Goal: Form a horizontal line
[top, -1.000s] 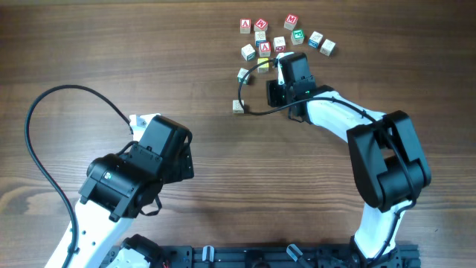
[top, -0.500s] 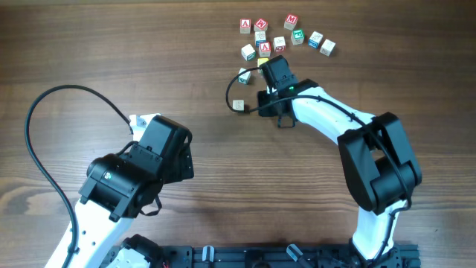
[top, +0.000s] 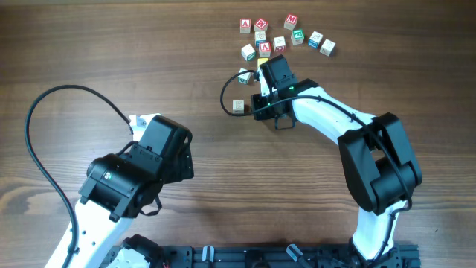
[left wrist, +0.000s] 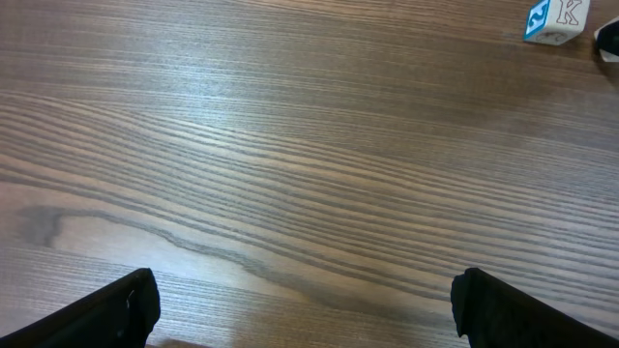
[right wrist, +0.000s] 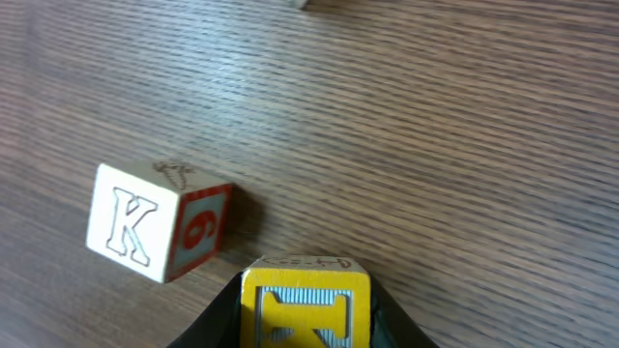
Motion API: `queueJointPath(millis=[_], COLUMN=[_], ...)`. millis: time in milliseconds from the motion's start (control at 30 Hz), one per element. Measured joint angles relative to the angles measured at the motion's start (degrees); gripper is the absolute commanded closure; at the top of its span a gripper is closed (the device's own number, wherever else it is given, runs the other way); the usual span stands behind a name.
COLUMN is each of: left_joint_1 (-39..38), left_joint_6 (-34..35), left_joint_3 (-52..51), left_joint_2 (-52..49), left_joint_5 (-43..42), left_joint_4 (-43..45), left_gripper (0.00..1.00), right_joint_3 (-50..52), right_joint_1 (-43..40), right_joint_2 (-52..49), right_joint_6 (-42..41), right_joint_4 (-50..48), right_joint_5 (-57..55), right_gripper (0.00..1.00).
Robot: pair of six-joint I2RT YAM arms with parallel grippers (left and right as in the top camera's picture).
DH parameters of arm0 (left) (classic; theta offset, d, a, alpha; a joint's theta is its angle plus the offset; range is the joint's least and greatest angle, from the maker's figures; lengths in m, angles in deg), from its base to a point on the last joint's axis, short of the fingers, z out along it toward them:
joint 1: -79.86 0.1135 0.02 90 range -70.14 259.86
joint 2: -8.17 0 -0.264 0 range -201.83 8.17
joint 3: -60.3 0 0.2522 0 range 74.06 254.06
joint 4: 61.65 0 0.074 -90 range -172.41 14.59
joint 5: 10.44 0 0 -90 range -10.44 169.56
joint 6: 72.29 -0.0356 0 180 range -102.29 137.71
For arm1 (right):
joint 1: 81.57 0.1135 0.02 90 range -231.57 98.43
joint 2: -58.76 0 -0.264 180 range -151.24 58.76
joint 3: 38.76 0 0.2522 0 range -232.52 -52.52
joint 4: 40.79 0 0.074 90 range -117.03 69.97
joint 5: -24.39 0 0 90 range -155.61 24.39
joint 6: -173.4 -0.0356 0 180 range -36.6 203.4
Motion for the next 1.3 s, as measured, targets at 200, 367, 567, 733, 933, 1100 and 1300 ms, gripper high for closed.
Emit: queueJointPath(millis=[200, 367, 567, 733, 933, 1100, 1300], left_joint_1=[0.0, 0.0, 0.0, 0.0, 0.0, 0.0, 0.0], left_joint_6=[0.0, 0.0, 0.0, 0.0, 0.0, 0.0, 0.0], left_joint_3=[0.0, 0.0, 0.0, 0.0, 0.02, 0.0, 0.0], left_joint_2=[0.0, 0.0, 0.0, 0.0, 0.0, 0.0, -0.02], left_joint_5=[0.0, 0.0, 0.0, 0.0, 0.0, 0.0, 0.0], left_joint_4=[0.0, 0.0, -0.02, 0.0, -0.02, 0.02, -0.13], left_gripper=[0.0, 0.0, 0.0, 0.0, 0.0, 0.0, 0.0], right_joint_3=[0.0, 0.0, 0.0, -0.07, -0.04, -2.47, -12.09], right_joint_1=[0.0, 0.0, 0.0, 0.0, 0.0, -3.39, -10.95], right_joint_2=[0.0, 0.0, 0.0, 0.76, 13.55, 23.54, 12.83], right_joint_6=[-0.24, -0.46, -0.55, -0.46, -2.03, -2.86, 0.02], right_joint_4=[-1.2, -1.22, -0.98, 4.31, 12.33, 11.78, 7.78], right_joint_5=[0.79, 0.85, 0.33, -1.95, -9.73, -13.53, -12.98], right_gripper=[0.64, 0.48, 0.26, 0.09, 0.0, 0.0, 0.01])
